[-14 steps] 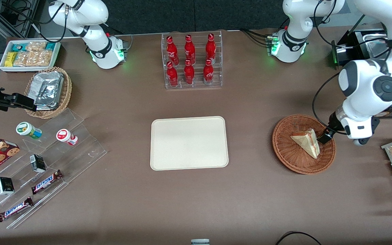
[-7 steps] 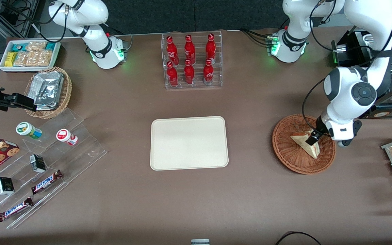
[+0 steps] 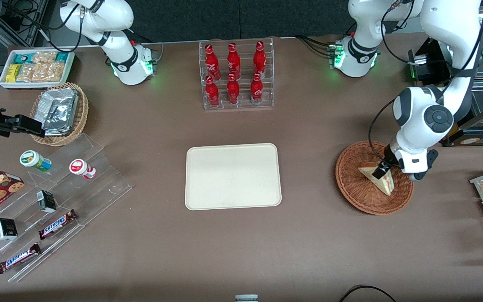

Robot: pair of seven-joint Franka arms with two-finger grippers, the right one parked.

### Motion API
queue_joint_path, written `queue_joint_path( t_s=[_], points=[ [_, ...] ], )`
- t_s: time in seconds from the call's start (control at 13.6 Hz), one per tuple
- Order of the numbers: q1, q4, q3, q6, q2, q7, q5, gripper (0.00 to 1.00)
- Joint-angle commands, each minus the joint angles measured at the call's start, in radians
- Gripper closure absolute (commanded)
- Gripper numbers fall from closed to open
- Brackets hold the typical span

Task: Place sandwich from basket to tray
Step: 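Lower the left gripper and close it on the wrapped sandwich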

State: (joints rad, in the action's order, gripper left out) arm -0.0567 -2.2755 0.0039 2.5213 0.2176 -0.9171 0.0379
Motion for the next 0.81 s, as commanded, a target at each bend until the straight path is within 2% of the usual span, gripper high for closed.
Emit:
queue_joint_path(
  t_s=[0.0, 0.07, 0.22, 0.3, 0.44, 0.52, 0.74],
  points=[
    [-0.008, -0.009, 0.005, 0.031, 0.023, -0.005, 0.014, 0.0],
    [-0.006, -0.009, 0.005, 0.031, 0.023, -0.005, 0.013, 0.05],
    [-0.006, -0.006, 0.005, 0.03, 0.029, -0.005, 0.013, 0.45],
    [-0.006, -0.004, 0.005, 0.03, 0.04, -0.005, 0.013, 0.62],
    [-0.006, -0.002, 0.005, 0.03, 0.045, -0.003, 0.013, 0.84],
    [-0.008, 0.001, 0.005, 0.027, 0.043, -0.002, 0.013, 0.89],
    [-0.009, 0.023, 0.004, -0.011, 0.02, -0.002, 0.013, 0.9]
  ],
)
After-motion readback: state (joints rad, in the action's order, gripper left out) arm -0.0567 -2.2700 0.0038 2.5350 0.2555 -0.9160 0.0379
